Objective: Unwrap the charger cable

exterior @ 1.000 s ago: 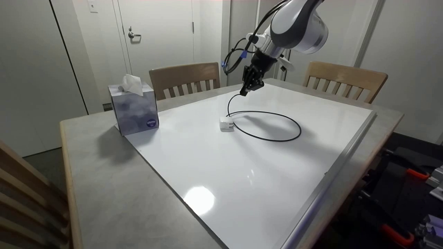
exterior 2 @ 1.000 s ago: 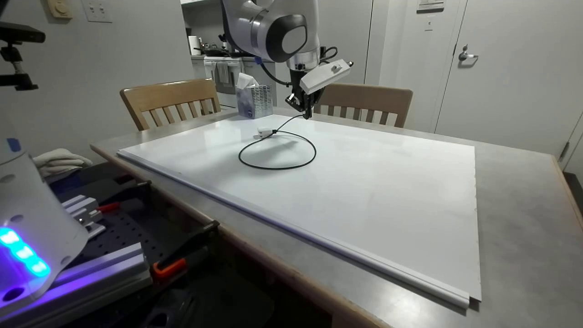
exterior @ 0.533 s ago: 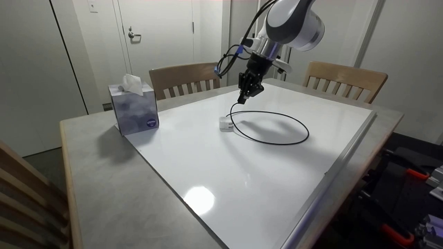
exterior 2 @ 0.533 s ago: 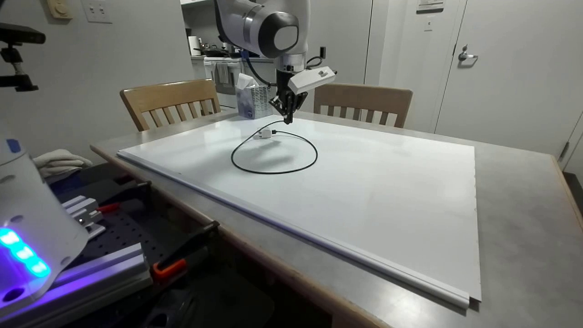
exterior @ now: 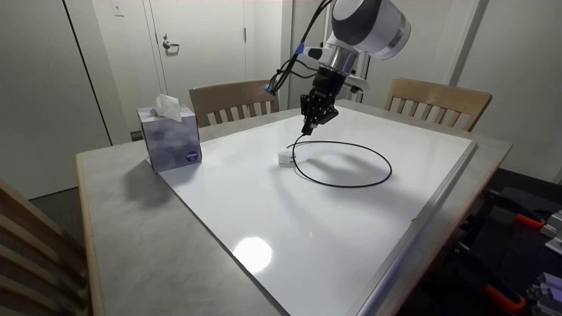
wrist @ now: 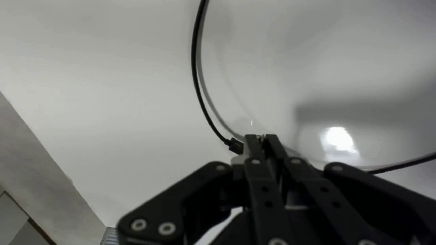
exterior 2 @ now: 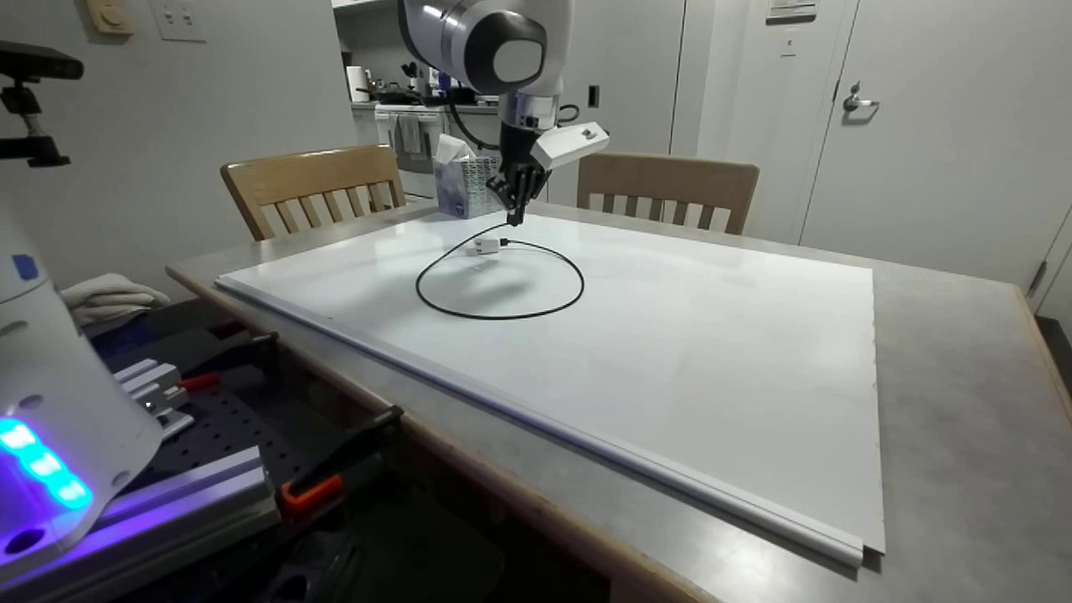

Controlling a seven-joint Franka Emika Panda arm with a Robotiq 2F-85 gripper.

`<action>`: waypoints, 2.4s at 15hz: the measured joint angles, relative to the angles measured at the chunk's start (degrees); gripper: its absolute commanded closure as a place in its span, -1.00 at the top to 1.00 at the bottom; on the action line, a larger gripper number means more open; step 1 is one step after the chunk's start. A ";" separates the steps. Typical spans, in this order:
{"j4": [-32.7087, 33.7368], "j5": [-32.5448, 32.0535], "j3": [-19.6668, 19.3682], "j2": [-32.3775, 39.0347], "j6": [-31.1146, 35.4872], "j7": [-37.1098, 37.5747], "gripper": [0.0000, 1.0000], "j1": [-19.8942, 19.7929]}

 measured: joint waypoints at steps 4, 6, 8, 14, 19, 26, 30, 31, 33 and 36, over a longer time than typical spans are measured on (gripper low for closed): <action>3.17 4.52 1.41 0.59 3.69 -8.97 -0.96 1.40; 4.73 7.28 3.48 1.47 6.75 -12.64 -0.82 1.32; 5.10 7.64 3.38 1.68 6.83 -12.71 -0.82 1.86; 5.14 7.60 2.96 1.69 6.51 -13.01 -0.96 2.13; 7.99 7.24 4.89 1.87 -0.26 -21.25 -0.96 3.76; 13.07 7.39 4.73 4.61 -7.41 -30.19 -0.96 7.31; 14.44 7.66 2.59 4.65 -10.96 -33.47 -0.96 10.15; 15.30 7.59 2.05 4.65 -12.85 -35.33 -0.96 11.31; 17.19 7.54 0.70 4.67 -16.43 -39.18 -0.96 14.01; 19.98 7.53 -1.93 4.76 -22.67 -45.38 -0.96 18.11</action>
